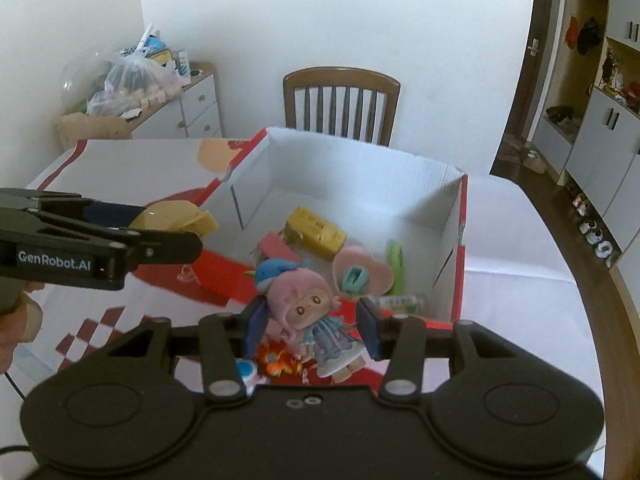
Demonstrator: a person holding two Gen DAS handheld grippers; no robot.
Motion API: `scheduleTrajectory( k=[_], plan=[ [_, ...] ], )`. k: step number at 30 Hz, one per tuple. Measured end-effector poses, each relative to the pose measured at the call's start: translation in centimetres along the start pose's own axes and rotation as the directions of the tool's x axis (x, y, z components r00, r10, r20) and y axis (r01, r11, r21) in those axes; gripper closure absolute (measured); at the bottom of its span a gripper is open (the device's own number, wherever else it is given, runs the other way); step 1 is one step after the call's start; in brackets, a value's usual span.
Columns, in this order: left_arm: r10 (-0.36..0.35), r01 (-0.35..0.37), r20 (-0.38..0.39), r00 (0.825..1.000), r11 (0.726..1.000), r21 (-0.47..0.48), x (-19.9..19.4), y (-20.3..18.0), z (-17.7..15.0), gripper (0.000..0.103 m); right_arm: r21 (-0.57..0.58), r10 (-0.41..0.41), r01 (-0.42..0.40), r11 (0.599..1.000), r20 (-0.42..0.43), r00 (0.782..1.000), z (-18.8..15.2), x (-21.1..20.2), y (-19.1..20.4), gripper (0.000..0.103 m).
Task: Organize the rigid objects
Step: 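Carry the yellow pouch with left tool while right tool carries the doll into the box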
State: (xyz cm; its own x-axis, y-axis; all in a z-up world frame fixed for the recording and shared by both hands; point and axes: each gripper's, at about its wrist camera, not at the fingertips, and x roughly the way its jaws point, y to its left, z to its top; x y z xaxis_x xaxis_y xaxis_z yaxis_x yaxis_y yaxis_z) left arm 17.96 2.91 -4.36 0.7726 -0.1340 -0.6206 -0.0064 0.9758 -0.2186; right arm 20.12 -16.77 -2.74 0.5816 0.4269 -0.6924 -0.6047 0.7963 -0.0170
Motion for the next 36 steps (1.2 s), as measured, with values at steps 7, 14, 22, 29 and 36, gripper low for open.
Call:
scheduleTrajectory(
  k=[7, 14, 22, 29, 36],
  plan=[
    [0.038, -0.038, 0.012, 0.999, 0.999, 0.010, 1.4, -0.2, 2.0, 0.025, 0.005, -0.014, 0.014, 1.000, 0.012, 1.000, 1.8, 1.3, -0.7, 0.056],
    [0.078, -0.078, 0.002, 0.997, 0.997, 0.025, 3.6, -0.2, 3.2, 0.024, -0.008, -0.030, 0.030, 1.000, 0.015, 0.999, 3.1, 2.9, -1.8, 0.056],
    [0.144, -0.142, -0.023, 0.989, 0.987, 0.079, 7.2, -0.1, 4.5, 0.024, -0.022, -0.040, 0.039, 0.999, -0.024, 0.999, 4.2, 6.3, -3.8, 0.056],
    [0.177, -0.172, -0.046, 0.983, 0.981, 0.090, 10.6, -0.1, 6.5, 0.024, -0.042, -0.048, 0.045, 0.998, -0.075, 0.996, 4.4, 9.3, -5.3, 0.056],
    [0.184, -0.173, -0.112, 0.977, 0.980, 0.096, 15.2, -0.3, 7.8, 0.024, -0.071, -0.052, 0.044, 0.997, -0.113, 0.992, 4.9, 12.1, -6.1, 0.056]
  ],
)
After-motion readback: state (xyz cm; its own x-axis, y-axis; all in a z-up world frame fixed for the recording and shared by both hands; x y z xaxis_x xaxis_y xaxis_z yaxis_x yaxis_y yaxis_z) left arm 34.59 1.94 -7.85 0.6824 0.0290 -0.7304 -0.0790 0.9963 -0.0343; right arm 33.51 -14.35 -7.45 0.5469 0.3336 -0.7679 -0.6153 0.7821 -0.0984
